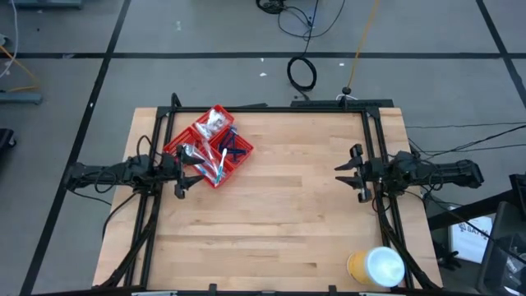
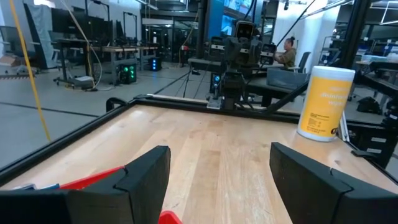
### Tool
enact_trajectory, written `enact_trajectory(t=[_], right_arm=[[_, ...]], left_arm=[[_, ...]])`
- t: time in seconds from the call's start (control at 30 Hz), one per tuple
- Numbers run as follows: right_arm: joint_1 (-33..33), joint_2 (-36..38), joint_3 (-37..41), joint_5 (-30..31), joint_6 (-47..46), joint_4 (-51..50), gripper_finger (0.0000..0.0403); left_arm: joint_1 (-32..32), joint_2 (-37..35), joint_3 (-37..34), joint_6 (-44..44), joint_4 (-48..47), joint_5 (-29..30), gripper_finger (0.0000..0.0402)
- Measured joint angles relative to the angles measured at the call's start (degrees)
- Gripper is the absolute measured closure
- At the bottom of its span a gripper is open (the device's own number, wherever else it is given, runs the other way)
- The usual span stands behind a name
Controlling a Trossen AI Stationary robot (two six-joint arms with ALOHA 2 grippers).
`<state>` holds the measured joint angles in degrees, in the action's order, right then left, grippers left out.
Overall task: Pick & Place Travel size toiletries
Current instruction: Return to Home Position
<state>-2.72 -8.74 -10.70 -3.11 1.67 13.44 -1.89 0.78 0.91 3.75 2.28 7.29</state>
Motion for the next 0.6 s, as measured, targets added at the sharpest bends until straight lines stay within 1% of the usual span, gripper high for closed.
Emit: enact_trajectory(t=[0.1, 0.27, 0.33, 0.4, 0.6], right_arm=[[0.0, 3.29, 1.94, 0.0, 0.28, 0.07, 0.0287], [0.0, 6.79, 5.87, 0.08, -0.21, 0.67, 0.0287], [0.0, 7.66, 7.32, 0.08, -0.99, 2.82, 0.0287], [0.0, 8.58, 8.12, 0.06, -1.7, 2.85, 0.0287], [0.0, 8.53, 8.57, 0.31, -2.48, -0.61, 0.0287]], left_arm=[[0.0, 0.0, 0.0, -0.09, 0.16, 0.02, 0.0131], [0.0, 0.0, 0.0, -0.44, 0.09, 0.04, 0.0131], [0.0, 0.0, 0.0, -0.46, 0.09, 0.04, 0.0131], [0.0, 0.0, 0.0, -0.67, 0.09, 0.05, 0.0131], [0.0, 0.0, 0.0, -0.83, 0.17, 0.22, 0.0131]])
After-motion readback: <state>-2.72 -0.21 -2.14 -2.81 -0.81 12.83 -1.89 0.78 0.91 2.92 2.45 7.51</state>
